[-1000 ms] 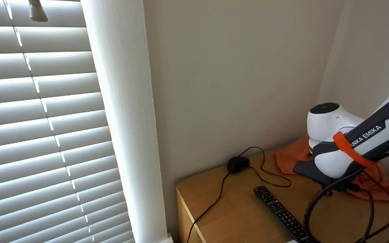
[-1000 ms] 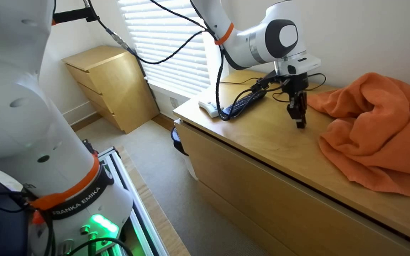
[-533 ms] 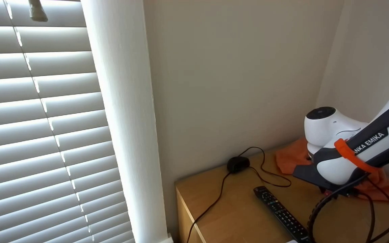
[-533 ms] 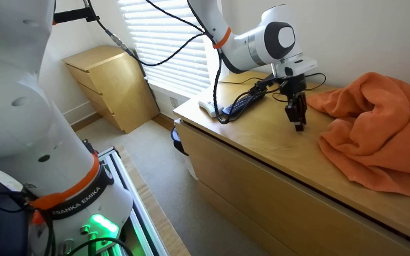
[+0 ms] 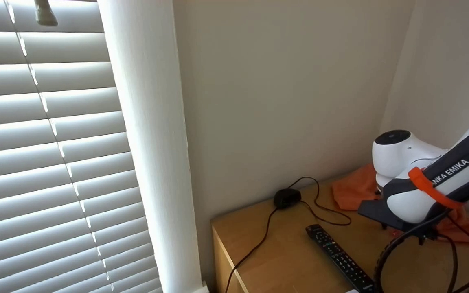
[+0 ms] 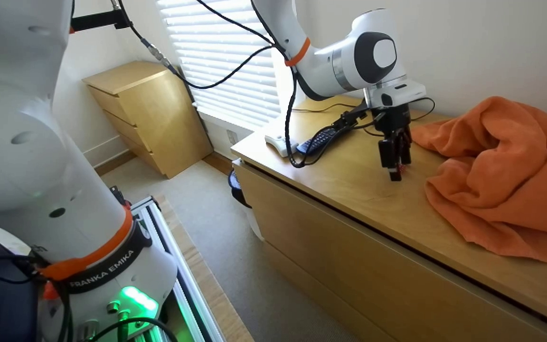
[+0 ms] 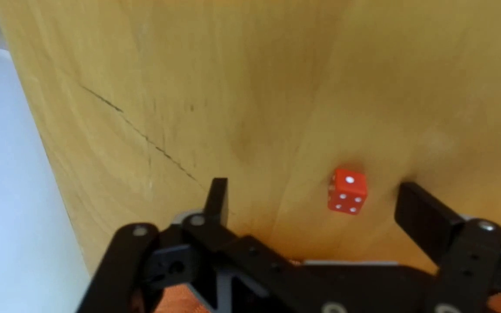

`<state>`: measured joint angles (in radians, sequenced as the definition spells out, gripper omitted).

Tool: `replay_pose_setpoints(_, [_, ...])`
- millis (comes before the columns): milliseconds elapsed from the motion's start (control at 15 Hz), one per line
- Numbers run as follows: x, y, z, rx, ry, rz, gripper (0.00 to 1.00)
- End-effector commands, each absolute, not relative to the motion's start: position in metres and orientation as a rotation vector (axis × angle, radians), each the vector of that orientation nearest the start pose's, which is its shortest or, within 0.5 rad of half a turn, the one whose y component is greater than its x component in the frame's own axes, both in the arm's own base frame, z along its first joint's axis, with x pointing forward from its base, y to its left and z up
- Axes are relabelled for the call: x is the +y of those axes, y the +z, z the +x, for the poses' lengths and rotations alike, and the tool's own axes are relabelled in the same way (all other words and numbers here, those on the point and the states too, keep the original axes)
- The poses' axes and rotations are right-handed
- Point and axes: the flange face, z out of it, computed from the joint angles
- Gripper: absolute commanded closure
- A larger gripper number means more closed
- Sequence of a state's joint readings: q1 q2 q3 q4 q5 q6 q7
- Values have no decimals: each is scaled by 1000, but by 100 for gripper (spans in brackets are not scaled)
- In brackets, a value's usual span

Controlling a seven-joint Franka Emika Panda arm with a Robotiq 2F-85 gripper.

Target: Turn the die on its left side

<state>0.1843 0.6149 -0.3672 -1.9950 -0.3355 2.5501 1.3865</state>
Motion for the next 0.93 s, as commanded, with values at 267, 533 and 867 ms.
replay_pose_setpoints(267, [-132,221,588,1973,-205,-2673,0])
replay_pose_setpoints(533, [-148,254,584,1910,-81,-2526,0])
replay_pose_setpoints(867, [-170,269,571,1868,164,-2331,0])
